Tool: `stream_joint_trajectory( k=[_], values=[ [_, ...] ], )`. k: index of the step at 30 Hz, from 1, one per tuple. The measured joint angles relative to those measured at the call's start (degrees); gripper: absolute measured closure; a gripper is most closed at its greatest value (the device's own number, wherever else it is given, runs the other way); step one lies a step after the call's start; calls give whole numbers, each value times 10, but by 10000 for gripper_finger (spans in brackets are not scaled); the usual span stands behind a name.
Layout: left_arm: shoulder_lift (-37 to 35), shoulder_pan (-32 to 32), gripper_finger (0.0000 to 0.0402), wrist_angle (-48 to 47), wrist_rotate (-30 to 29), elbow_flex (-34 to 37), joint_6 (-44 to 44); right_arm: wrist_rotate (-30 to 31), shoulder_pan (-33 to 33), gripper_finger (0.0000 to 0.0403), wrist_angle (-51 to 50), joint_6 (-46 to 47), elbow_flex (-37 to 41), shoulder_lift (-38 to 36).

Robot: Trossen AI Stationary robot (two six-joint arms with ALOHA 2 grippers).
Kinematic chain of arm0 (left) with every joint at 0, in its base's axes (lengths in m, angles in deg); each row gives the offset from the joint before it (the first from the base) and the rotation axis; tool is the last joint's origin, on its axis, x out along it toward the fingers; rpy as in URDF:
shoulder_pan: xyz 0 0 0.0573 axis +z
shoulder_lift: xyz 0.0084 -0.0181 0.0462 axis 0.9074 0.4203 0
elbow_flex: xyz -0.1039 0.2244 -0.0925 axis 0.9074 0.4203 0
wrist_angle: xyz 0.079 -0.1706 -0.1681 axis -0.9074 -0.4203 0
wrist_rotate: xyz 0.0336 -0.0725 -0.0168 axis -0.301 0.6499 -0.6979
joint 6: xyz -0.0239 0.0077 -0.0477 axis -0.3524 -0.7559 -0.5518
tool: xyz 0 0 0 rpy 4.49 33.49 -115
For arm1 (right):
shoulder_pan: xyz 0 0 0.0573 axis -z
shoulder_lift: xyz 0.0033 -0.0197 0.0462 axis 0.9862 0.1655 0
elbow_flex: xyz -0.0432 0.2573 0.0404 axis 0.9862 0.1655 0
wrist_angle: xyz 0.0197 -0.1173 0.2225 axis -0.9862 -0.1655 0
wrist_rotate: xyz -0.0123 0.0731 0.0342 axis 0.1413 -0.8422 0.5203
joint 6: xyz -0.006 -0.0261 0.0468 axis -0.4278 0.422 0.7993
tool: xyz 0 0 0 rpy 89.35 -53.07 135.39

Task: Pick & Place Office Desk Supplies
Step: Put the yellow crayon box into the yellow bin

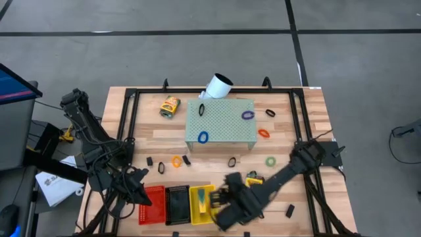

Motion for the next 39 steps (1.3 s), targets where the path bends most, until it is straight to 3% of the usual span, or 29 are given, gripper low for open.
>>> stream_joint_trajectory(
  k=[12,24,28,31,34,39],
  values=[
    [0,10,402,46,-59,0,-1,-105,-35,237,29,28,86,-5],
    [0,72,402,91,-59,0,3,-138,-116,245,3,106,88,-24],
    [0,96,402,92,-58,0,3,-151,-115,253,3,96,134,-23],
    [0,114,401,99,-40,0,3,-151,-122,253,9,67,175,-22],
    [0,128,401,107,-24,0,4,-127,-125,249,47,-26,183,-24],
    [0,146,401,117,-15,0,5,-26,-113,246,110,-227,183,-93]
  ],
)
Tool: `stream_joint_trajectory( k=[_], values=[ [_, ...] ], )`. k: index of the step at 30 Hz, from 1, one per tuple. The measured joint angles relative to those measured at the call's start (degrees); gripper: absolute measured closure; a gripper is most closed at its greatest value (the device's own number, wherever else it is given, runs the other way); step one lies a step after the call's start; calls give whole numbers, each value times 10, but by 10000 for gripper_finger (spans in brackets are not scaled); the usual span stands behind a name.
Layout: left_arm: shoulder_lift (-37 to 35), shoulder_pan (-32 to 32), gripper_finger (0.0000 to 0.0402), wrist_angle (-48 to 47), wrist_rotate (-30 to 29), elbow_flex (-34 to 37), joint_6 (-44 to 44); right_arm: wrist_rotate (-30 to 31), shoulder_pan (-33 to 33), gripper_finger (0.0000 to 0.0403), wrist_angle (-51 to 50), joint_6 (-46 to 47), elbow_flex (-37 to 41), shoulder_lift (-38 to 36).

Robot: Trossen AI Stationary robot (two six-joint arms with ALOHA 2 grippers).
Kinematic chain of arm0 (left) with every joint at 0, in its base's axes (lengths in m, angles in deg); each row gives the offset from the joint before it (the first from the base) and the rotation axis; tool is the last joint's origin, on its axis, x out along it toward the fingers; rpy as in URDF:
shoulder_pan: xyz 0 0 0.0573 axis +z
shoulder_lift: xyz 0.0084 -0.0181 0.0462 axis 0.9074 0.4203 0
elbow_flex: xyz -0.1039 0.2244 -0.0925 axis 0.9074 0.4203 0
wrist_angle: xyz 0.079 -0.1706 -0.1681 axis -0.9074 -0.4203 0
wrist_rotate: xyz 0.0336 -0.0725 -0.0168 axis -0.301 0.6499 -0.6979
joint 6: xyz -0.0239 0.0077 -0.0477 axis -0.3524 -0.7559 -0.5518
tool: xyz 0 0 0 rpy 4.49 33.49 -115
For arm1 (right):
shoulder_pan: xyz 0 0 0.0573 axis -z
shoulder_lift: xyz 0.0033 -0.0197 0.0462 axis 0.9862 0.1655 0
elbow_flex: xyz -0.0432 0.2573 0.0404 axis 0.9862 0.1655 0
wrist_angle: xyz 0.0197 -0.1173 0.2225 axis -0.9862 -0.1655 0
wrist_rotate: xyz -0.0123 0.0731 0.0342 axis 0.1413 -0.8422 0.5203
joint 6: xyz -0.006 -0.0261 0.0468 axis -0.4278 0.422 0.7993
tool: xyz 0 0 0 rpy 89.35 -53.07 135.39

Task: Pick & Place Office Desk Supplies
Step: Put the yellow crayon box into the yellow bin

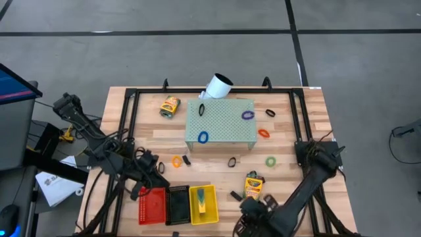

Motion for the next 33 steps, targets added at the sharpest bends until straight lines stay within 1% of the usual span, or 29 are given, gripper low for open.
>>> stream_joint_trajectory(
  k=[2,5,7,9,11,13,14,16,19,20,22,25,26,28,31,33],
  values=[
    [0,8,401,0,0,0,0,35,12,247,8,-83,0,-42],
    [0,21,401,1,0,0,0,61,33,248,18,-206,0,-113],
    [0,29,401,2,0,0,0,71,44,248,17,-255,8,-166],
    [0,37,401,4,0,0,0,69,54,248,11,-263,40,-221],
    [0,43,401,8,0,0,0,54,62,248,5,-239,97,-281],
    [0,49,401,16,-1,0,0,36,67,248,44,-213,180,-352],
    [0,52,401,17,-1,0,0,32,67,248,85,-207,229,-390],
    [0,56,401,20,-1,0,0,30,63,249,198,-199,341,-464],
    [0,62,401,25,-1,0,0,24,53,249,348,-141,521,-563],
    [0,64,401,25,-1,0,0,24,49,249,390,-110,578,-588],
    [0,66,401,27,-1,0,-1,28,39,249,452,-19,680,-624],
    [0,66,401,36,-1,0,-2,83,18,249,555,125,794,-644],
    [0,66,401,40,-1,0,-2,102,10,249,591,160,819,-643],
    [0,67,401,44,-2,0,-2,131,-7,249,628,211,852,-629],
    [0,71,401,49,-4,0,-4,161,-17,249,622,275,856,-588],
    [0,75,401,53,-5,0,-5,154,-18,249,611,308,856,-561]
  ],
)
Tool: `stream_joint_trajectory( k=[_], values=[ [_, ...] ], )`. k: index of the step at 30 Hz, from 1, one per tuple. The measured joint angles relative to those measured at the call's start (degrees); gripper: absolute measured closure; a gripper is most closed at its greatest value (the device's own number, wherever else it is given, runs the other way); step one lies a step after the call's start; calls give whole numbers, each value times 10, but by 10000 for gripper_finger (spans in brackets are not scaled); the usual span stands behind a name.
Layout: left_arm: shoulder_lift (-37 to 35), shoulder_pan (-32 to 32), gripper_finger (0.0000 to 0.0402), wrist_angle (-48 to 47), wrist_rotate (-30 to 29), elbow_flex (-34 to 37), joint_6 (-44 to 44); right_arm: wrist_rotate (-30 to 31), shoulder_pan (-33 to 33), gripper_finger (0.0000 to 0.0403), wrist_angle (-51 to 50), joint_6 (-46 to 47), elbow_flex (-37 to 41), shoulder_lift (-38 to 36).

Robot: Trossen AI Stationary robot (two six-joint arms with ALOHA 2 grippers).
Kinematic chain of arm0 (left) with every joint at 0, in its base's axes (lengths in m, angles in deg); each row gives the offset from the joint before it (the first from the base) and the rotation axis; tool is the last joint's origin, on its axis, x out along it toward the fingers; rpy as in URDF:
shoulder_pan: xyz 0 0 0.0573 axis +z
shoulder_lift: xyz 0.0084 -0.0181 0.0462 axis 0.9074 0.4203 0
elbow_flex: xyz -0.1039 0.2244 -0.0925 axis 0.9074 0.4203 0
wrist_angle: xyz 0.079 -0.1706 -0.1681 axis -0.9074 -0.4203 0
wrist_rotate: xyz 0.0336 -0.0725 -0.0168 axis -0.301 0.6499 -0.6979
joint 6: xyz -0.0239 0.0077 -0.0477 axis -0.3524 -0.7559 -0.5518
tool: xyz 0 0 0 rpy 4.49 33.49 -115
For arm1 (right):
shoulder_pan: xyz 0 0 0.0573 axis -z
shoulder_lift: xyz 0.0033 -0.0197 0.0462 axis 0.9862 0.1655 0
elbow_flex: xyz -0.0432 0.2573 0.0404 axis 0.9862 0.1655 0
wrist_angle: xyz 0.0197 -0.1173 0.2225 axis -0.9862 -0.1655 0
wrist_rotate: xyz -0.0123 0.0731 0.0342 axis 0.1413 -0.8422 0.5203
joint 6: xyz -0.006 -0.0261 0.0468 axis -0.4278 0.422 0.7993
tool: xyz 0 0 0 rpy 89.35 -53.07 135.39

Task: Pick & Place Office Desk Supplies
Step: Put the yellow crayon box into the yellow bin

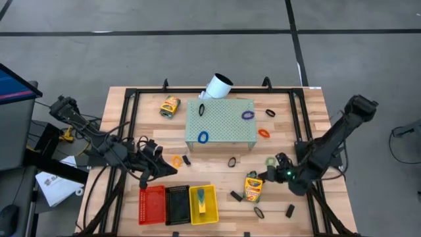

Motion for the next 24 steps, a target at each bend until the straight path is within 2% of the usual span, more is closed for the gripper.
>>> stream_joint_trajectory(
  k=[4,8,19,24],
  values=[
    [0,12,401,19,0,0,-1,-10,-6,249,-4,60,0,51],
    [0,21,401,31,0,0,-1,-24,-6,249,5,70,0,79],
    [0,20,401,41,7,0,-16,-28,6,275,-72,63,0,99],
    [0,20,401,47,17,0,-21,-29,4,272,-69,49,0,107]
  ],
)
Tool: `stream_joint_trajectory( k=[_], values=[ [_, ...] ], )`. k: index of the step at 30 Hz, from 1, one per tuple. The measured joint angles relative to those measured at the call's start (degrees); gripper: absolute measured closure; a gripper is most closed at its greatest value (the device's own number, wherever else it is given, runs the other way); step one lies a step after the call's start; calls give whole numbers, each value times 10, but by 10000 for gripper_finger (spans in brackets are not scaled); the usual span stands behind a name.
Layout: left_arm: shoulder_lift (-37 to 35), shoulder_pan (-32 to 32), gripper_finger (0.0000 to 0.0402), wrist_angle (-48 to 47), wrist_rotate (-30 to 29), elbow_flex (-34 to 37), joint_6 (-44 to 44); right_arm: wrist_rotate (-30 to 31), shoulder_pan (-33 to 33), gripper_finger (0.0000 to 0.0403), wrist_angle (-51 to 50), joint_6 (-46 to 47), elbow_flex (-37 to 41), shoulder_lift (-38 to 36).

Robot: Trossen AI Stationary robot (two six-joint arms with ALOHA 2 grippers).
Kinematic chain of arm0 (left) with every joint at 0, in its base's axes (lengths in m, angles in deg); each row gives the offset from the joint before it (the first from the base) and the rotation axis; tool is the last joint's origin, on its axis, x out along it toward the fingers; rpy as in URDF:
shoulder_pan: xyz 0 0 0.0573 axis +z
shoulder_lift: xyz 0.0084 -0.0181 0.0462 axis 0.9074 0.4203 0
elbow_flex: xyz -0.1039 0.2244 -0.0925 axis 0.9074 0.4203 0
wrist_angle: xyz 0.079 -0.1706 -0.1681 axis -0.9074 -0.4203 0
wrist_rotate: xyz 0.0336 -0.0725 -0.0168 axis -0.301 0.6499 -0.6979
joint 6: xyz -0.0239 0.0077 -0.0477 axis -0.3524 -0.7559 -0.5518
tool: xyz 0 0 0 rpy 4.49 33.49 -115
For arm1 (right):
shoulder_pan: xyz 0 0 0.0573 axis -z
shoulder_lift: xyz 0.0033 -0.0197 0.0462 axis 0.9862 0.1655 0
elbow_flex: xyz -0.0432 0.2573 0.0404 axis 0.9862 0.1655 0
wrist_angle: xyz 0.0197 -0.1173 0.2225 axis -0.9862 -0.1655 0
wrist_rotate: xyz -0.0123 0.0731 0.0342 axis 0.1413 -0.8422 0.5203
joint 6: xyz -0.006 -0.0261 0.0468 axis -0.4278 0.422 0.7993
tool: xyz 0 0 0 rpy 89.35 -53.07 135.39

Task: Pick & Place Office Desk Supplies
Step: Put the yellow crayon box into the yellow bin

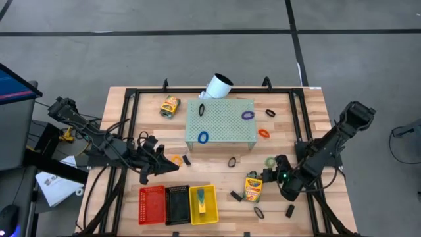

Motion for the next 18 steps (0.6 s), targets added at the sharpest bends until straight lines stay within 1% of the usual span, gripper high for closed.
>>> stream_joint_trajectory(
  k=[3,12,15,18],
  values=[
    [0,0,401,10,0,0,0,0,-2,267,2,0,1,18],
    [0,0,401,28,3,0,0,13,3,258,99,-2,1,98],
    [0,0,401,28,3,0,0,24,3,261,125,-2,1,108],
    [0,0,401,29,3,0,0,29,7,266,129,-2,1,114]
  ],
)
